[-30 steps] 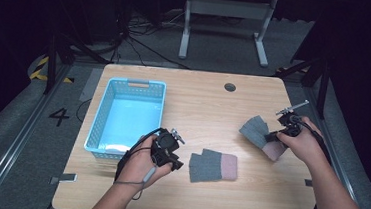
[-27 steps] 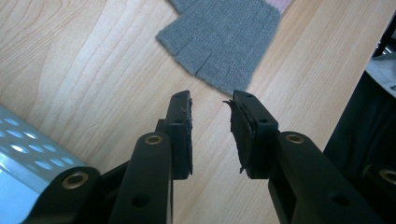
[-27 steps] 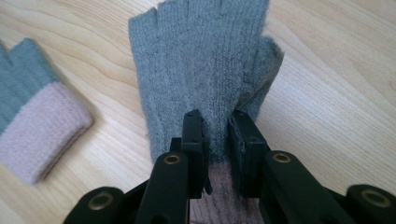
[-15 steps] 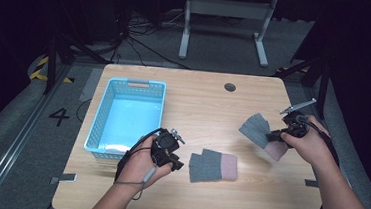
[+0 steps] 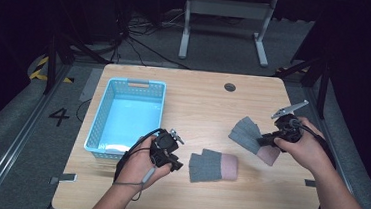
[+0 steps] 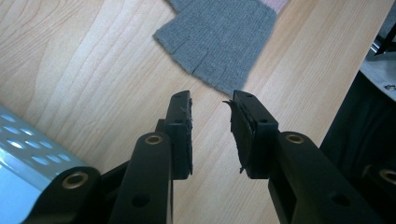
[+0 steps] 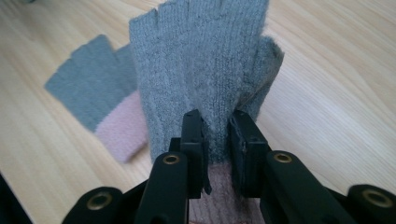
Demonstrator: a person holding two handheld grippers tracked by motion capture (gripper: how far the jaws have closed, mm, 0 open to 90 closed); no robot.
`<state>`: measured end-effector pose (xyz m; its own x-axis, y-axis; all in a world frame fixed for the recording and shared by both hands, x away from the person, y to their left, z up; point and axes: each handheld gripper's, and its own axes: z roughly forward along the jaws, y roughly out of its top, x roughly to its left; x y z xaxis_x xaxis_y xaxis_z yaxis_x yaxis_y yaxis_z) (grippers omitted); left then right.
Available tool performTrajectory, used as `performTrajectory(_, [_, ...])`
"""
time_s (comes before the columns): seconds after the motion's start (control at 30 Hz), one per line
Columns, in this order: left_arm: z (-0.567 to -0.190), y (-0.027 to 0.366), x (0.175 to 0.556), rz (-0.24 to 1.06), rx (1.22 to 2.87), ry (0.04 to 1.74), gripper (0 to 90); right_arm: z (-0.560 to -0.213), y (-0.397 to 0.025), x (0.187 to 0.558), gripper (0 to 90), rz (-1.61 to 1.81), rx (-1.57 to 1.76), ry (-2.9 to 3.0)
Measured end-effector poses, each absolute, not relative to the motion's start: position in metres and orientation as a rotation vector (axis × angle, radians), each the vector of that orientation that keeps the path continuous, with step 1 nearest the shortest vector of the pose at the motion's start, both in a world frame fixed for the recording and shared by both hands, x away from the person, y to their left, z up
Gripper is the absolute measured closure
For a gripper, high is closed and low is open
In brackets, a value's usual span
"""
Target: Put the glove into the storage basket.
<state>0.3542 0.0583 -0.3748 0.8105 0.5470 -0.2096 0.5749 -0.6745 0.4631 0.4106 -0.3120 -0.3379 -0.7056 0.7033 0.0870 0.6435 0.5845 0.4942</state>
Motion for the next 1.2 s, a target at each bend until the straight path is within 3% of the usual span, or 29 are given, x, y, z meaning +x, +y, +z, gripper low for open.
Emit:
performTrajectory(0.5, [-0.375,0.068,0.349,-0.048,2.467,0.864,69.0,-0.342,-0.264,0.394,77.1,0.813,0.913,2.822])
performTrajectory(1.2, [-0.375,0.063,0.351,-0.062,2.476,0.842,69.1,-0.375,-0.217,0.384,76.4,0.804,0.74,2.956])
